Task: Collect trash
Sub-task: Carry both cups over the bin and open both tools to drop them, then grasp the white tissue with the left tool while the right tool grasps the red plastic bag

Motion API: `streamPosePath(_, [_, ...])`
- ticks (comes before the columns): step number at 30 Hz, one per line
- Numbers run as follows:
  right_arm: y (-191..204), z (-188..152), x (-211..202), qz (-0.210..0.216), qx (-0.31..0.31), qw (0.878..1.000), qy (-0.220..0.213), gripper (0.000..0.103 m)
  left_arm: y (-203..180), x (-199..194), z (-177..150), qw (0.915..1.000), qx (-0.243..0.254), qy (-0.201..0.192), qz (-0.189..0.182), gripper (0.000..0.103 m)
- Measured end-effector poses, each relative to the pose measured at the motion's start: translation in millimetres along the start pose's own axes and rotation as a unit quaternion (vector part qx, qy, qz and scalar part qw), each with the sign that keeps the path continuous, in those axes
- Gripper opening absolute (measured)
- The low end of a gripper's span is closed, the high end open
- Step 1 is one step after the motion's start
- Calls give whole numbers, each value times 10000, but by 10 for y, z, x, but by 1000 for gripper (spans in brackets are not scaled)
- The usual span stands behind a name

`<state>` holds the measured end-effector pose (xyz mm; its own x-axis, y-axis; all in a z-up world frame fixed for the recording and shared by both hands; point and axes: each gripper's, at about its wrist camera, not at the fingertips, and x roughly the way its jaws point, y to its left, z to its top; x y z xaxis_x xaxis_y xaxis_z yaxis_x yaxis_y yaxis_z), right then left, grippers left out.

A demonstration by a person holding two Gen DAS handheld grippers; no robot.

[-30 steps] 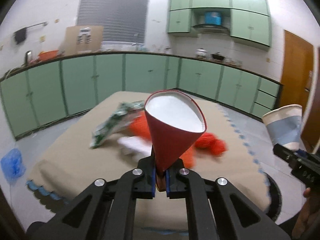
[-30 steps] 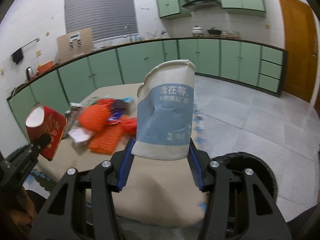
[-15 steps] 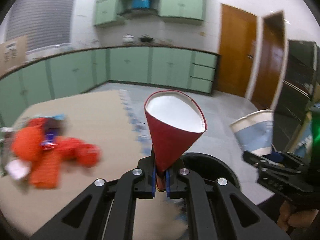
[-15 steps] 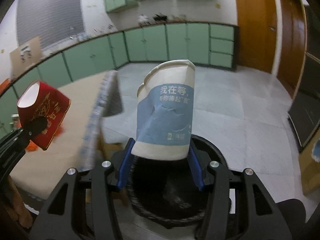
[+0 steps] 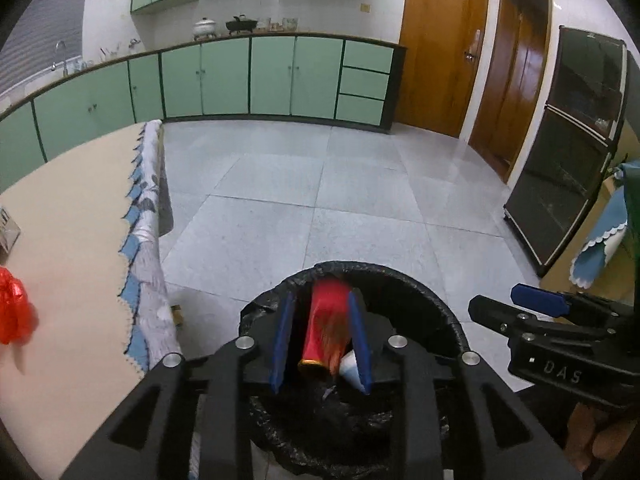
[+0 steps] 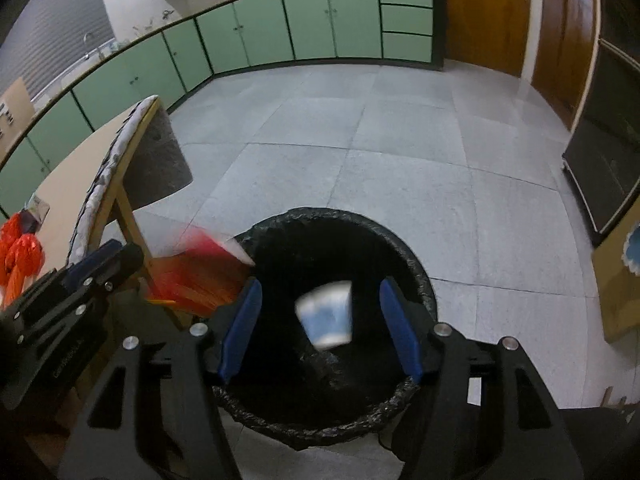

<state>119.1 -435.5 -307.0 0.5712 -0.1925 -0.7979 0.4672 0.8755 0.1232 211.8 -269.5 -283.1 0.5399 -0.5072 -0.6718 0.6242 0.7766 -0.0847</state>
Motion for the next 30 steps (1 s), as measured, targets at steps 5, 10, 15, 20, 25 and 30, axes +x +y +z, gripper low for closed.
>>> streamPosePath(5, [14, 47, -89, -99, 10, 9998, -162, 66, 76, -188, -15, 9997, -6, -170, 146, 43])
streamPosePath(10, [176, 40, -238, -25, -330, 9991, -261, 70, 274, -606, -79, 9978, -257, -431, 435, 58])
streamPosePath(15, [660, -7, -600, 415, -939, 9931, -569, 77, 625, -1137, -200, 9927, -466, -664, 893, 66])
streamPosePath(20, [1331, -128, -895, 985, -1675, 9773, -844, 83, 1124, -1694, -389, 9799, -771, -918, 1594, 76])
streamPosePath(25, [1918, -200, -923, 1552, -1980, 9650, -741, 82, 1774, -2171, -691, 9564, -1326, -1061, 2375, 77])
streamPosePath(30, [2408, -200, -905, 1862, -2149, 9562, -699, 78, 2287, -2480, -901, 9352, -1668, -1185, 2891, 78])
